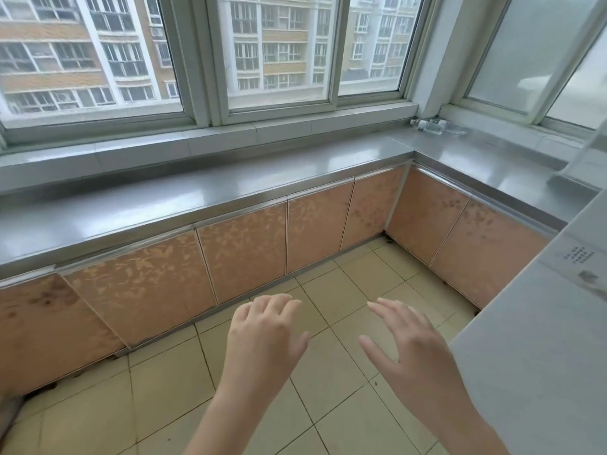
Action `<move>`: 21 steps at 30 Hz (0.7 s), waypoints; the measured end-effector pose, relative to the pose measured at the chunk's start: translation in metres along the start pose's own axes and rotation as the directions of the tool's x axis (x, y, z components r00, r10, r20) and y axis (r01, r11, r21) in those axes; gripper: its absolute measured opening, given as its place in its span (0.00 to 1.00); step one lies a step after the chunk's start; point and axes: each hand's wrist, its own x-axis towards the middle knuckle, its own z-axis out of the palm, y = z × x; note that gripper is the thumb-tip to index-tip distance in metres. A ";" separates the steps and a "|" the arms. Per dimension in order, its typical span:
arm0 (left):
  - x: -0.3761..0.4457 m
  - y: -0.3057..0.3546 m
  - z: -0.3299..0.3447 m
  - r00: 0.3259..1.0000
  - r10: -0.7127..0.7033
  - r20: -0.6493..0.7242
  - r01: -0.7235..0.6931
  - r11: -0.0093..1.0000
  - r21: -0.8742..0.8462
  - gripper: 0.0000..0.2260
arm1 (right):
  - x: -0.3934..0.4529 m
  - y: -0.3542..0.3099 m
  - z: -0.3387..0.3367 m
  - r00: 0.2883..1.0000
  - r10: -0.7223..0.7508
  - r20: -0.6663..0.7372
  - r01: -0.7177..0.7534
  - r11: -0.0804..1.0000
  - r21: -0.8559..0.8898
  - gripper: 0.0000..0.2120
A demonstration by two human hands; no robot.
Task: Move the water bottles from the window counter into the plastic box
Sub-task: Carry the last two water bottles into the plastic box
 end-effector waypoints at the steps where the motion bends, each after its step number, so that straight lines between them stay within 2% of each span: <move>1: 0.016 0.001 0.007 1.000 0.009 -0.001 -0.009 1.000 0.000 0.20 | 0.014 0.005 0.000 1.000 0.010 -0.011 -0.010 1.000 0.002 0.30; 7: 0.126 -0.008 0.053 0.997 0.079 0.004 -0.079 0.997 0.007 0.21 | 0.111 0.038 0.015 0.995 0.062 -0.083 -0.063 0.998 -0.008 0.28; 21: 0.403 -0.027 0.155 0.942 0.333 0.037 -0.331 0.942 -0.048 0.25 | 0.328 0.110 0.046 0.938 0.318 -0.138 -0.321 0.947 0.001 0.29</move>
